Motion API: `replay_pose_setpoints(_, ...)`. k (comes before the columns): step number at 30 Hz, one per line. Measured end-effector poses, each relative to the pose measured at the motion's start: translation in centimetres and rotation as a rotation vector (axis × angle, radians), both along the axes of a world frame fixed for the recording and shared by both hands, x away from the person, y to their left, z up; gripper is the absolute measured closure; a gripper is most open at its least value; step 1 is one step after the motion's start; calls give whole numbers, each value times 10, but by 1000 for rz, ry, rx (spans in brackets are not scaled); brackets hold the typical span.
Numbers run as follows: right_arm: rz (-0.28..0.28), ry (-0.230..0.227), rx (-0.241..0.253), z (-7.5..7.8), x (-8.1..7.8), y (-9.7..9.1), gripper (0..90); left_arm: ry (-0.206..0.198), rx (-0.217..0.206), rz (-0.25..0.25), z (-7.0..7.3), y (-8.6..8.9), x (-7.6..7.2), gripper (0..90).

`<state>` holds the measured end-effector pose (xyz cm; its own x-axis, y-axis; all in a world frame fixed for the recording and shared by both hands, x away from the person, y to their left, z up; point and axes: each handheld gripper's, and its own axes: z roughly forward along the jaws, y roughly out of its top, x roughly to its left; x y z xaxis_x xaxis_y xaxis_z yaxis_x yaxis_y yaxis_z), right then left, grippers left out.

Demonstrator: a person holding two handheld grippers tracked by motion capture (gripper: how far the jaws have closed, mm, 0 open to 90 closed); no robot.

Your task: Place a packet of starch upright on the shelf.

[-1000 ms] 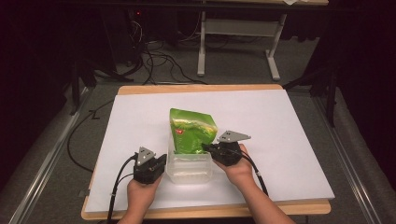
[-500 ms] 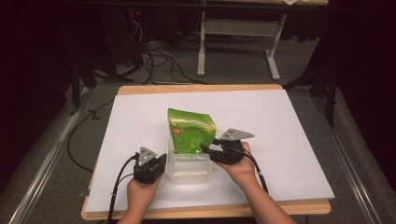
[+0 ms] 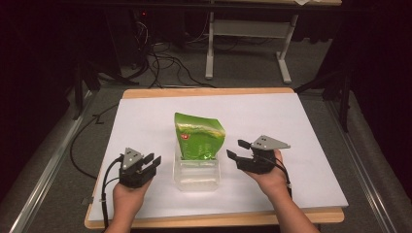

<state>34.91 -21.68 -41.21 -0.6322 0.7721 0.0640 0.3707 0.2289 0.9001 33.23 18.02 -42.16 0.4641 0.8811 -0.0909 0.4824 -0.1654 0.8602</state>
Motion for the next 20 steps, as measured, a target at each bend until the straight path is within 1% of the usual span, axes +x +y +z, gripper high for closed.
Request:
replay_pose_setpoints(1, -6, -1, -9, -1, -2, -5, 414, 0, -2, 4, 2, 6, 0, 601)
replay_pose_setpoints(2, -16, -1, -15, -2, -3, -11, 416, 0, -2, 4, 2, 6, 0, 562)
replay_pose_setpoints(3, -28, 2, -22, -3, -5, -17, 407, 7, 1, 8, 2, 17, 1, 524)
replay_pose_setpoints(4, -47, 2, -29, -4, -6, -24, 391, 7, 9, 14, 2, 22, 1, 494)
replay_pose_setpoints(6, -82, 11, -33, -6, -10, -38, 389, 8, 30, 27, -1, 31, 3, 436)
replay_pose_setpoints(7, -93, 17, -35, -8, -12, -46, 386, 17, 31, 36, -3, 34, 4, 417)
replay_pose_setpoints(9, -117, 29, -36, -10, -17, -60, 367, 38, 8, 43, -6, 38, 7, 391)
replay_pose_setpoints(10, -117, 29, -36, -10, -17, -60, 367, 38, 8, 43, -6, 38, 7, 387)
replay_pose_setpoints(11, -146, 38, -34, -13, -21, -71, 343, 43, -5, 39, -7, 36, 8, 384)
replay_pose_setpoints(12, -146, 38, -34, -13, -21, -71, 343, 43, -5, 39, -7, 36, 8, 383)
replay_pose_setpoints(13, -157, 47, -34, -15, -24, -75, 343, 42, -4, 34, -7, 34, 8, 383)
replay_pose_setpoints(14, -157, 48, -37, -16, -24, -76, 343, 32, 11, 28, -7, 31, 8, 382)
replay_pose_setpoints(15, -159, 56, -32, -17, -24, -77, 342, 31, 18, 26, -7, 29, 8, 382)
replay_pose_setpoints(16, -159, 58, -29, -17, -23, -76, 342, 39, 17, 23, -7, 27, 7, 381)
replay_pose_setpoints(18, -153, 54, -31, -17, -22, -73, 343, 41, 18, 23, -7, 26, 7, 382)
replay_pose_setpoints(20, -141, 47, -47, -18, -22, -70, 343, 35, 18, 26, -7, 27, 7, 384)
